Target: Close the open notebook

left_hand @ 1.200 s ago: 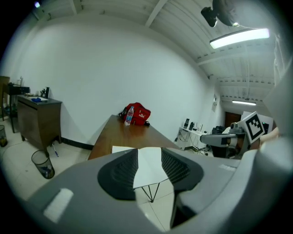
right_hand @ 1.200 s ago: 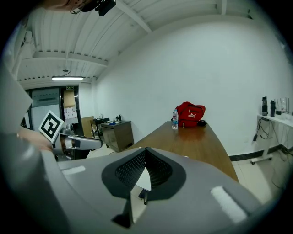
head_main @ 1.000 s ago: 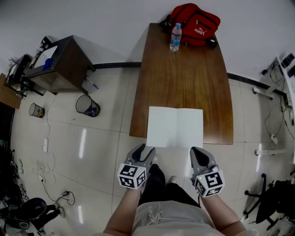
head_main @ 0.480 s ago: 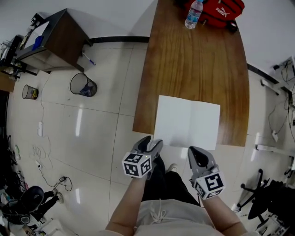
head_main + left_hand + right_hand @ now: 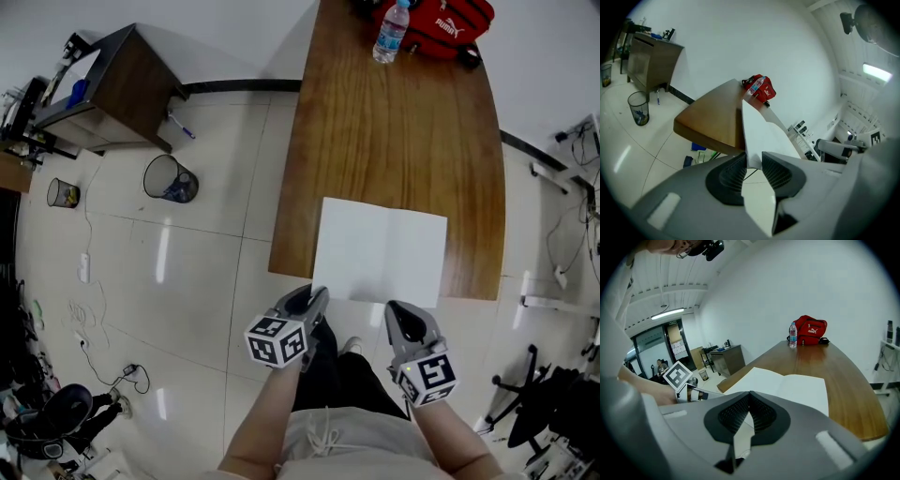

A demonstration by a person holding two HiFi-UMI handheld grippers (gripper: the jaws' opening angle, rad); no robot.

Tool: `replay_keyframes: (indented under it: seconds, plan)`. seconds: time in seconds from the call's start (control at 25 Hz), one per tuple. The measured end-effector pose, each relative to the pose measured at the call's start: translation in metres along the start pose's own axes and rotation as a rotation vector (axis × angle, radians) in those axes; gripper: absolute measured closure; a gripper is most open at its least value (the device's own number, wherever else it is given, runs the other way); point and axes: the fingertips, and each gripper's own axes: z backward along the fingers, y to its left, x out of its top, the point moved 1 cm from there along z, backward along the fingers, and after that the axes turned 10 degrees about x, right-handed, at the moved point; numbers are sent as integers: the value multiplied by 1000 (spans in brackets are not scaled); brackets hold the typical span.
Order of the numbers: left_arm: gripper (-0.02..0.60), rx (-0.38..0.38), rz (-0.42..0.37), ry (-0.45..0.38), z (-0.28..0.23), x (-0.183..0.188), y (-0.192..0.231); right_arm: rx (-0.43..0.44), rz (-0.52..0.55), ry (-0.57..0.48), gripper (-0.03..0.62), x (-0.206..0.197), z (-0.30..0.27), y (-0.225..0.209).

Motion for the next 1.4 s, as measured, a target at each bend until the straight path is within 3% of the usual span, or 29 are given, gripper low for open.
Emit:
replay_keyframes:
  seconds: [0.28,0.56,0.92,1.16,1.4]
  plan:
    - [529,-50,-69,-87,30,31,-43,-26,28,-58,588,14,27,4]
    - [538,-127,-224,-130,40,44,-120,-60,33,-112,588,12,78,11]
    - [528,-208,-387,-73,1,20,-205,-190,-54,-155,588,-22,147,-22]
    - [492,-216,-461,28,-39,-26,-231,-275,-120,-161,588,-52,182,-45]
    - [489,-198,-593,97,-83,-61,-238,-325,-141,-163,588,-73,194,-70]
